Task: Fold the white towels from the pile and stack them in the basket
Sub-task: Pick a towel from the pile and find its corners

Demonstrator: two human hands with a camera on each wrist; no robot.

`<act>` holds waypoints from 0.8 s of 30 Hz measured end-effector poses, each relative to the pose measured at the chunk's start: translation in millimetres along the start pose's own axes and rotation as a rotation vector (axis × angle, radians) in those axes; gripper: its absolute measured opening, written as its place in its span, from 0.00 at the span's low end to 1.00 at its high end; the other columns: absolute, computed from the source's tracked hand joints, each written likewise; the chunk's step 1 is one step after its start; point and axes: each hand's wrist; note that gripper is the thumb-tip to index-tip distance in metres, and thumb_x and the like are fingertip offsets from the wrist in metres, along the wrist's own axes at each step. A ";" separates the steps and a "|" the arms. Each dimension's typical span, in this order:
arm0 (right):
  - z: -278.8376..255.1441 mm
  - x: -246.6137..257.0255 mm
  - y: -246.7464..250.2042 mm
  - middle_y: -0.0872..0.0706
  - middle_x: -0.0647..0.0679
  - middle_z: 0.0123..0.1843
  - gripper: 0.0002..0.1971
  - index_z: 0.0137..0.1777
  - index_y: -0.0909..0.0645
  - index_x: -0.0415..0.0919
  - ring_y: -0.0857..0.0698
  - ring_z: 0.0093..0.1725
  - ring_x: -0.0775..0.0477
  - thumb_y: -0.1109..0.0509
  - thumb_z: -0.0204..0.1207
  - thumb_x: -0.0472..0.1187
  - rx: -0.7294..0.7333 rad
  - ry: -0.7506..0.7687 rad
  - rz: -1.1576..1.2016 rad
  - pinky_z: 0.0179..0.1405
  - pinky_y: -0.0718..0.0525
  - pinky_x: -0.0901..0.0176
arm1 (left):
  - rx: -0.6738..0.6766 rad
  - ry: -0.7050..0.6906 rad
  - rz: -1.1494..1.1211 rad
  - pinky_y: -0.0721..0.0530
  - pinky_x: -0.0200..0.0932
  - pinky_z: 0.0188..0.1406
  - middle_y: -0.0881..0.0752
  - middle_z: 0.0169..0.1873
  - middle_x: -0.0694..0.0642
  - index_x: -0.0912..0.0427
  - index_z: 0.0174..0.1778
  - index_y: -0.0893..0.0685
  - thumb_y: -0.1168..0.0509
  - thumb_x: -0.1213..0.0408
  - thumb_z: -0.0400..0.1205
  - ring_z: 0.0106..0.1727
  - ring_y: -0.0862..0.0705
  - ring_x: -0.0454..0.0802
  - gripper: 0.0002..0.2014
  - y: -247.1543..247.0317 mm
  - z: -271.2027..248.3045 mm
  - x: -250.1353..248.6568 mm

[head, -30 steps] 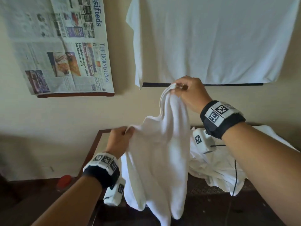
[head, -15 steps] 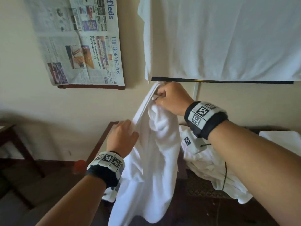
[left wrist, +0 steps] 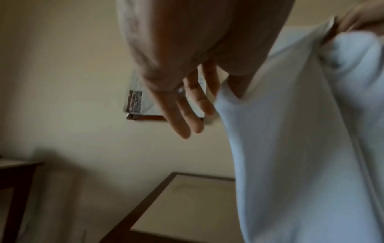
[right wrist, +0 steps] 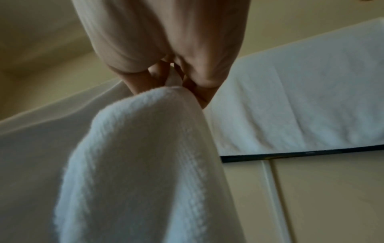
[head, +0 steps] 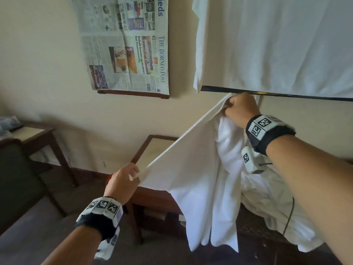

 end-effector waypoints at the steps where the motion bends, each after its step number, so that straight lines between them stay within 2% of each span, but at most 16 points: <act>1: -2.2 -9.5 -3.4 0.13 0.37 0.38 0.05 0.36 0.13 0.36 0.16 0.42 0.35 0.31 0.70 0.34 0.024 -0.057 -0.033 0.45 0.17 0.55 | 0.074 -0.056 -0.064 0.12 0.53 0.41 0.16 0.48 0.46 0.44 0.46 0.22 0.30 0.72 0.78 0.44 0.13 0.52 0.15 9.1 -0.4 -3.2; 3: -7.9 -28.6 -9.5 0.13 0.35 0.41 0.07 0.39 0.13 0.36 0.15 0.47 0.31 0.33 0.71 0.35 0.063 -0.183 -0.070 0.48 0.18 0.54 | 0.183 -0.153 -0.194 0.11 0.47 0.38 0.17 0.53 0.52 0.50 0.49 0.23 0.31 0.81 0.77 0.45 0.12 0.53 0.19 28.2 -1.6 -12.7; 5: -14.2 -43.6 -16.7 0.13 0.32 0.46 0.10 0.42 0.13 0.33 0.15 0.50 0.29 0.35 0.73 0.37 0.091 -0.285 -0.090 0.49 0.20 0.56 | 0.208 -0.245 -0.247 0.14 0.38 0.33 0.15 0.54 0.54 0.54 0.50 0.23 0.32 0.84 0.77 0.43 0.11 0.48 0.19 45.6 -2.2 -24.9; 6: -16.6 -48.0 -20.4 0.13 0.32 0.49 0.12 0.44 0.13 0.32 0.16 0.50 0.29 0.36 0.75 0.38 0.100 -0.319 -0.094 0.48 0.21 0.57 | 0.220 -0.288 -0.289 0.16 0.35 0.31 0.14 0.52 0.55 0.55 0.48 0.21 0.33 0.85 0.78 0.40 0.12 0.45 0.17 51.8 -2.5 -30.6; 8: -20.7 -52.3 -27.6 0.13 0.33 0.50 0.13 0.47 0.12 0.32 0.17 0.46 0.33 0.36 0.76 0.39 0.117 -0.369 -0.082 0.44 0.25 0.59 | 0.277 -0.316 -0.353 0.20 0.34 0.33 0.13 0.47 0.57 0.54 0.40 0.17 0.34 0.83 0.80 0.36 0.16 0.40 0.16 59.9 0.4 -35.6; 9: -22.8 -52.6 -30.5 0.12 0.33 0.50 0.13 0.48 0.12 0.32 0.19 0.44 0.35 0.35 0.76 0.39 0.124 -0.384 -0.080 0.44 0.26 0.59 | 0.305 -0.308 -0.324 0.22 0.37 0.34 0.13 0.43 0.53 0.53 0.35 0.16 0.33 0.78 0.81 0.34 0.17 0.37 0.15 62.8 1.8 -36.6; 11: -27.3 -53.4 -36.1 0.12 0.32 0.52 0.12 0.47 0.13 0.32 0.21 0.42 0.37 0.34 0.75 0.39 0.143 -0.391 -0.096 0.44 0.27 0.60 | 0.330 -0.270 -0.139 0.20 0.43 0.35 0.15 0.33 0.44 0.50 0.31 0.15 0.31 0.54 0.77 0.30 0.19 0.37 0.10 69.5 8.1 -29.9; 13: -33.5 -53.4 -41.4 0.12 0.32 0.52 0.10 0.46 0.12 0.33 0.17 0.47 0.32 0.33 0.74 0.37 0.165 -0.393 -0.112 0.45 0.26 0.59 | 0.269 -0.241 0.106 0.15 0.49 0.38 0.14 0.31 0.43 0.51 0.33 0.16 0.35 0.36 0.69 0.32 0.15 0.43 0.20 75.8 17.5 -20.7; 14: -37.0 -53.2 -44.9 0.12 0.32 0.52 0.09 0.46 0.12 0.33 0.15 0.51 0.31 0.32 0.74 0.36 0.177 -0.400 -0.107 0.46 0.23 0.58 | 0.245 -0.228 0.181 0.13 0.50 0.38 0.13 0.32 0.45 0.50 0.34 0.17 0.35 0.33 0.68 0.33 0.14 0.46 0.21 75.1 21.4 -14.8; 15: -41.1 -52.5 -48.6 0.12 0.32 0.53 0.08 0.46 0.11 0.33 0.15 0.54 0.30 0.32 0.73 0.35 0.192 -0.402 -0.105 0.49 0.19 0.56 | 0.211 -0.224 0.194 0.12 0.52 0.37 0.13 0.32 0.46 0.49 0.34 0.19 0.33 0.36 0.68 0.33 0.13 0.49 0.19 73.1 26.5 -7.5; 17: -49.5 -51.5 -56.7 0.11 0.33 0.54 0.09 0.49 0.10 0.35 0.14 0.57 0.31 0.30 0.74 0.35 0.241 -0.371 -0.113 0.57 0.16 0.51 | 0.092 -0.233 0.055 0.12 0.54 0.35 0.14 0.32 0.50 0.47 0.35 0.19 0.27 0.50 0.73 0.32 0.14 0.55 0.09 64.1 40.9 9.6; 18: -53.5 -52.5 -61.5 0.11 0.35 0.52 0.08 0.48 0.09 0.37 0.14 0.57 0.33 0.30 0.75 0.35 0.276 -0.359 -0.109 0.57 0.17 0.52 | 0.028 -0.196 -0.072 0.13 0.54 0.35 0.14 0.33 0.51 0.45 0.37 0.19 0.25 0.58 0.76 0.33 0.15 0.57 0.09 60.2 49.8 19.2; 19: -58.6 -52.9 -65.4 0.10 0.38 0.48 0.05 0.43 0.10 0.39 0.14 0.55 0.36 0.28 0.74 0.36 0.315 -0.360 -0.077 0.52 0.17 0.55 | -0.014 -0.142 -0.214 0.13 0.54 0.36 0.13 0.35 0.52 0.44 0.40 0.19 0.24 0.64 0.78 0.34 0.15 0.58 0.11 57.7 59.0 30.3; 21: -72.4 -54.6 -73.8 0.12 0.46 0.39 0.08 0.34 0.13 0.46 0.15 0.45 0.46 0.23 0.72 0.35 0.392 -0.365 0.029 0.39 0.22 0.64 | -0.071 0.000 -0.402 0.12 0.53 0.40 0.11 0.38 0.54 0.46 0.46 0.15 0.22 0.64 0.78 0.37 0.13 0.58 0.09 53.5 78.1 58.1; 23: -89.1 -56.9 -84.7 0.14 0.51 0.35 0.10 0.32 0.15 0.47 0.19 0.39 0.53 0.21 0.71 0.34 0.435 -0.374 0.087 0.34 0.29 0.73 | -0.106 0.117 -0.454 0.13 0.54 0.43 0.12 0.35 0.55 0.50 0.41 0.11 0.22 0.56 0.75 0.37 0.15 0.57 0.05 45.2 94.1 83.9; 24: -98.1 -59.6 -90.0 0.16 0.53 0.34 0.10 0.32 0.16 0.45 0.20 0.38 0.53 0.21 0.71 0.33 0.439 -0.383 0.106 0.34 0.29 0.72 | -0.128 0.168 -0.468 0.14 0.55 0.44 0.13 0.32 0.56 0.51 0.36 0.11 0.23 0.54 0.75 0.37 0.16 0.56 0.07 40.2 100.8 92.6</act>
Point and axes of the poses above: each hand's wrist, its own z-axis towards the middle knuckle, its own y-axis out of the back of the hand, x = y × z
